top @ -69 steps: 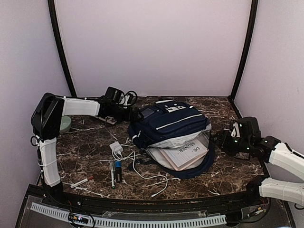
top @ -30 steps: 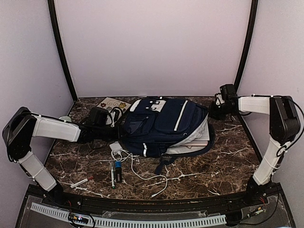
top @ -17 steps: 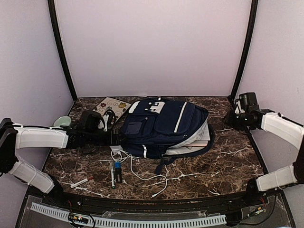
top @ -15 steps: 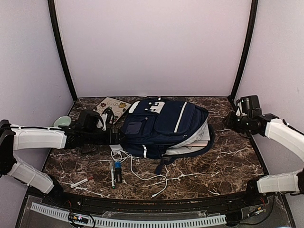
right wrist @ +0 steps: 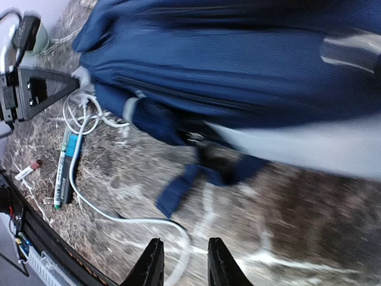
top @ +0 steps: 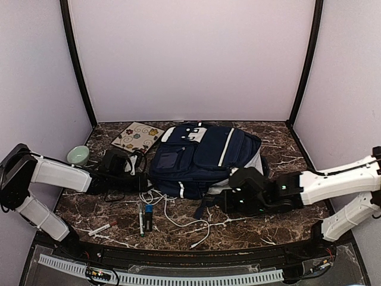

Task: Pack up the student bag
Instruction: Pick up the largest pocket of the bag from the student bag, then zip the student bag into the largest pocket of the bag.

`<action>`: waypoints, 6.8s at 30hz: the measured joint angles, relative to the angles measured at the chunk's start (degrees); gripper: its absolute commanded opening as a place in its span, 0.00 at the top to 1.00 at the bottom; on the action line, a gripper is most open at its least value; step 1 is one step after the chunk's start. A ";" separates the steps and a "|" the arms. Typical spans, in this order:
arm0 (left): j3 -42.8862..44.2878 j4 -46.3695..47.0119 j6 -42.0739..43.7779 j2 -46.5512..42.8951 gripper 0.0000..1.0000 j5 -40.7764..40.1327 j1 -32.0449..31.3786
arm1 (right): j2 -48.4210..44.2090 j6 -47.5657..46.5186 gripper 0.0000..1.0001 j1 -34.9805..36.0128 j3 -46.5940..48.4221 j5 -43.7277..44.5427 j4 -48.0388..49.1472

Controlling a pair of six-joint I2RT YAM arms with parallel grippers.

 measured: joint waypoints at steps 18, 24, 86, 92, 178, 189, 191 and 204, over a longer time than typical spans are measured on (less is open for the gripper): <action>0.22 2.84 0.28 1.25 0.47 2.29 0.00 | 30.49 -1.40 0.67 -1.46 17.84 0.42 0.04; 0.79 4.39 0.74 2.84 0.41 3.28 0.00 | 31.12 -2.97 0.68 -3.23 19.26 -0.57 -0.33; 11.54 11.41 -2.84 17.97 1.00 9.33 -12.59 | 16.11 -20.22 0.77 -18.97 -1.81 -5.11 15.85; 12.68 8.83 -2.95 17.97 1.00 7.80 -13.05 | 2.97 -20.57 0.74 -19.02 -11.47 -7.34 19.32; 17.14 0.81 -0.55 18.08 1.00 5.44 -13.68 | 13.42 -32.28 1.00 -17.79 -7.37 -8.24 24.46; 14.95 0.79 2.23 14.75 1.00 2.43 -12.50 | 7.93 -27.47 1.00 -23.98 -7.13 -2.54 14.69; 13.77 0.20 2.97 12.35 1.00 1.29 -11.52 | 5.46 -27.15 1.00 -26.60 -7.69 -3.50 13.18; 7.06 -0.02 3.91 1.44 0.55 0.26 1.44 | 3.50 -26.82 1.00 -31.65 -6.99 -21.49 12.11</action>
